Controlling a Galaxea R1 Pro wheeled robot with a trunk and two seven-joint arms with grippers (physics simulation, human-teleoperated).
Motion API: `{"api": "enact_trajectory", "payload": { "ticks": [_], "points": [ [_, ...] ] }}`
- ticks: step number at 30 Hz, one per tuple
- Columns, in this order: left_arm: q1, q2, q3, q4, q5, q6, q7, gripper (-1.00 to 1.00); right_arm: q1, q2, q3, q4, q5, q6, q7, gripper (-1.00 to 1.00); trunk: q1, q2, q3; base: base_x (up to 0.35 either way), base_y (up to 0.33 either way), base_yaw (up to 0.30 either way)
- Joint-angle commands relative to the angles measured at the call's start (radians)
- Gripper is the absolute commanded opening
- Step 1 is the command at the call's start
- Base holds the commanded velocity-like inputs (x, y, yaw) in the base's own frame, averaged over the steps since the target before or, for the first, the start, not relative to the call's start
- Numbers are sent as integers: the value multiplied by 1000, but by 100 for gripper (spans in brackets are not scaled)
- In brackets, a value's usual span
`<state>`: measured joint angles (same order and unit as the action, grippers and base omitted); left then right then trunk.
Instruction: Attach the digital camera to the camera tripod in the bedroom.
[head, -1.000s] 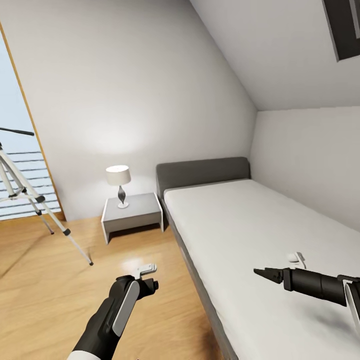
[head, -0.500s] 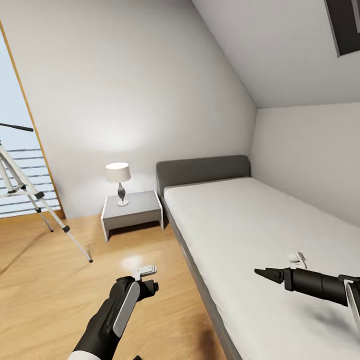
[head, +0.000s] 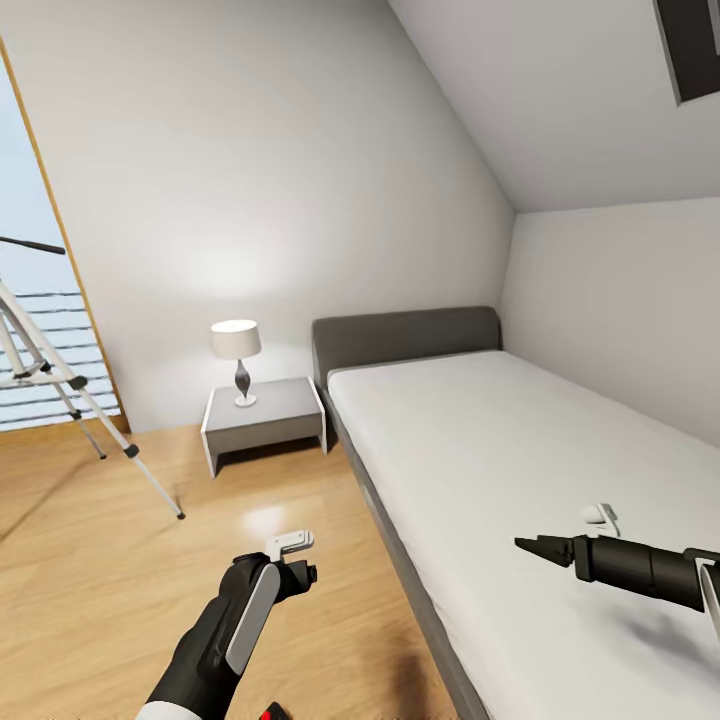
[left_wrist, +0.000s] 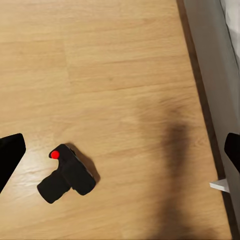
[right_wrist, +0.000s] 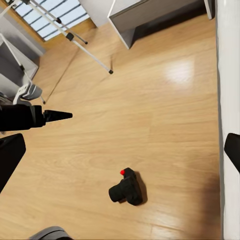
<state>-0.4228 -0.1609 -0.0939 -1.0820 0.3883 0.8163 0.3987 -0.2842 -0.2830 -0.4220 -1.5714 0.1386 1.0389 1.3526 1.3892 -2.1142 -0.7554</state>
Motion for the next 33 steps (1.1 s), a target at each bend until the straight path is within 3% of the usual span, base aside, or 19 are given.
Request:
{"api": "enact_trajectory", "payload": {
  "ticks": [1,14,15,22,33],
  "points": [
    [-1,0,-1,-1,11,2,10,100,-1,-1,-1,-1,10,8,10,100,4,-8,-4,0,0,0],
    [-1,4,2,0,11,1,17,100,-1,-4,0,-1,10,8,11,100,54,-99,-45,0,0,0],
    [-1,14,25,1,11,0,61,100,-1,-4,0,-1,10,8,11,100,57,-106,-48,0,0,0],
    [-1,26,116,2,16,-1,155,100,-1,-4,0,-1,10,8,11,100,84,-155,-70,0,0,0],
    [-1,28,152,10,15,-2,184,100,-1,-5,0,-1,10,8,11,100,126,-232,-105,0,0,0]
  ]
}}
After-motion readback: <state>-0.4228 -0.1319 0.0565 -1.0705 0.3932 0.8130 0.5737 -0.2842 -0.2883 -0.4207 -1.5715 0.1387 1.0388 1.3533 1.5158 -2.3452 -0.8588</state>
